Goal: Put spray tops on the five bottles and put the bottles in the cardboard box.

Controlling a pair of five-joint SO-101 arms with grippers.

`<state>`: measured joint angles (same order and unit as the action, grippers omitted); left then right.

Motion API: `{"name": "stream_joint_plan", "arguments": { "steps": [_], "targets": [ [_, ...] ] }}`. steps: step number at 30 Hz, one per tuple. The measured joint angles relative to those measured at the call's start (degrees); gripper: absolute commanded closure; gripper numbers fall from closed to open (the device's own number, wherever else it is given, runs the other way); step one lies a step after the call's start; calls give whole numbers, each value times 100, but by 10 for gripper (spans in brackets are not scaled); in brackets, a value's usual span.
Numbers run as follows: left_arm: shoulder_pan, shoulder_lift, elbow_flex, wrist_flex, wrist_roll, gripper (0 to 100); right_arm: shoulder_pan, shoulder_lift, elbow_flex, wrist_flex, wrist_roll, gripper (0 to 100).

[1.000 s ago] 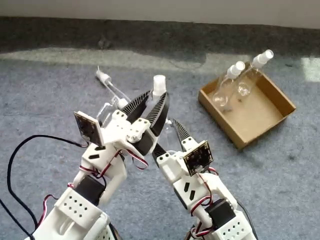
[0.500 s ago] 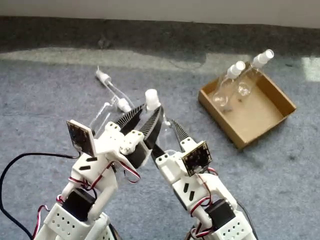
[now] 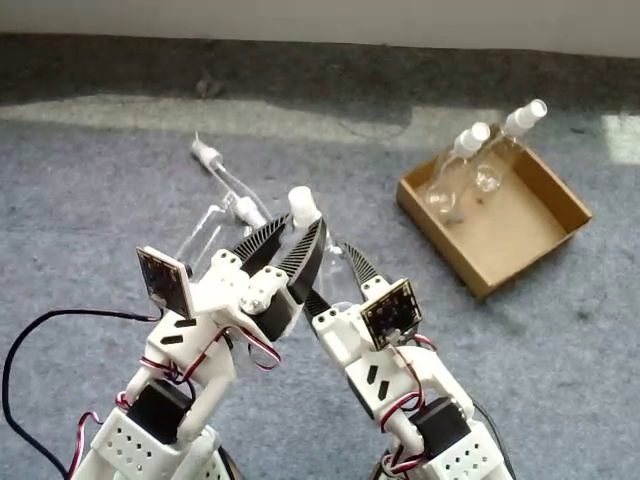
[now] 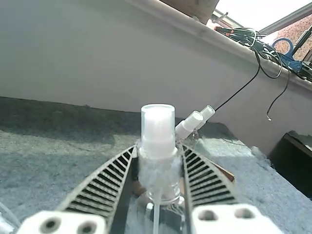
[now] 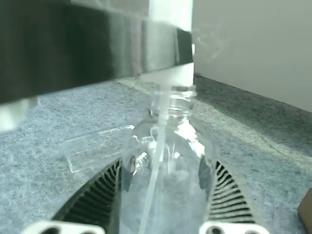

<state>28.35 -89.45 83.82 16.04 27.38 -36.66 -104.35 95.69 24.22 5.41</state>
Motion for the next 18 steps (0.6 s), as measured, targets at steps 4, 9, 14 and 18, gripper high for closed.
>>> {"name": "stream_joint_plan", "arguments": {
  "steps": [4, 9, 14, 18],
  "targets": [
    [-9, 0, 26, -26, 0, 995, 9, 0, 0, 0, 440, 875],
    [-9, 9, 202, -396, 0, 995, 9, -9, 0, 0, 563, 875],
    [-9, -9, 448, -519, 0, 995, 9, 0, 0, 9, 563, 875],
    [-9, -18, 501, -519, 0, 995, 18, 0, 0, 9, 563, 875]
  ]
}}
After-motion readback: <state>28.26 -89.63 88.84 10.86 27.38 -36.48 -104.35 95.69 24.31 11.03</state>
